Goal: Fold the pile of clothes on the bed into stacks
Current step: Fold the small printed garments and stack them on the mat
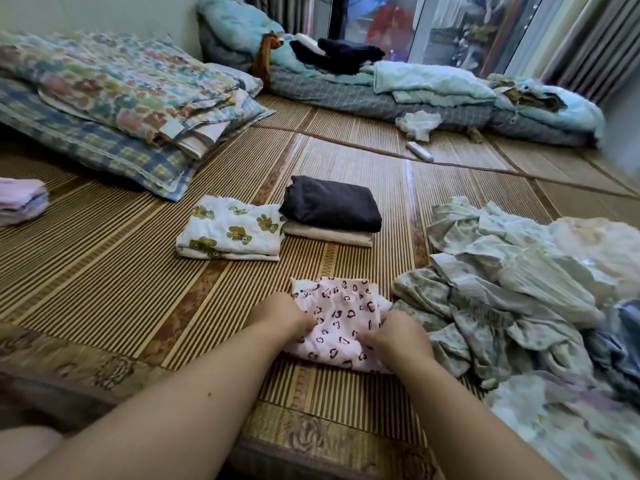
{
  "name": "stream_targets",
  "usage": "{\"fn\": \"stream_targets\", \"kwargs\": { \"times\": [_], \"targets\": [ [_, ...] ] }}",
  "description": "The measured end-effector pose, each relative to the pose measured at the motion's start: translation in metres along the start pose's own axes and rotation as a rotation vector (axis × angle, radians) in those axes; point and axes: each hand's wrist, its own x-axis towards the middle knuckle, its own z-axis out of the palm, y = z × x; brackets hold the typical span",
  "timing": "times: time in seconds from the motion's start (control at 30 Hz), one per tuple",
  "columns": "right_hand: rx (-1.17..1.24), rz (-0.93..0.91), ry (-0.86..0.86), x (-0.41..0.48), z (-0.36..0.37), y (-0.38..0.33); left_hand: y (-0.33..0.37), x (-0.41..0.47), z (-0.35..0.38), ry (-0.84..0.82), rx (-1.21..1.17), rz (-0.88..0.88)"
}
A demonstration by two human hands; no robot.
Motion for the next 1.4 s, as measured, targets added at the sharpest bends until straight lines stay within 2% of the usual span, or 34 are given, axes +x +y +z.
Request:
{"fn": "stream_targets", "kwargs": {
  "times": [0.1,0.27,0.43,0.57,0.67,0.73,0.87,1.03,1.13,1.2,1.33,1.4],
  "targets": [
    [0.079,-0.016,0.022,-0.001,-0.001,-0.008,-0.001,-0.006,0.000,0.044,-0.204,0.088],
    [0.967,-0.046,-0.024,-0.013,-0.005,-0.025,-0.009,-0.005,-0.016,0.093,-0.696,0.195],
    [1.212,-0.272,-0.089,-0.001,-0.028,-0.087,-0.026,0.019,-0.077,0.126,-0.927,0.445],
    [1.192,-0.400,-0.151,0.029,-0.034,-0.153,-0.038,0.055,-0.138,0.227,-0.875,0.541],
    [1.177,-0.430,-0.165,0.059,-0.027,-0.199,-0.047,0.087,-0.171,0.321,-0.798,0.524],
    [1.173,-0.369,-0.211,0.081,-0.012,-0.220,-0.055,0.108,-0.184,0.327,-0.708,0.419],
    [0.966,-0.182,-0.169,0.115,0.030,-0.224,-0.071,0.131,-0.186,0.123,-0.452,0.135],
    [0.925,-0.128,-0.083,0.112,0.027,-0.196,-0.074,0.131,-0.171,0.178,-0.408,0.069],
    [0.922,-0.213,-0.077,0.087,0.000,-0.176,-0.056,0.118,-0.158,0.318,-0.137,0.115],
    [0.835,-0.314,-0.042,0.065,-0.020,-0.155,-0.034,0.100,-0.142,0.338,-0.016,0.199],
    [0.528,-0.497,0.111,0.021,-0.057,-0.087,0.019,0.049,-0.083,0.156,0.018,0.458],
    [0.404,-0.520,0.198,0.002,-0.071,-0.046,0.049,0.016,-0.049,0.068,0.020,0.583]
  ]
}}
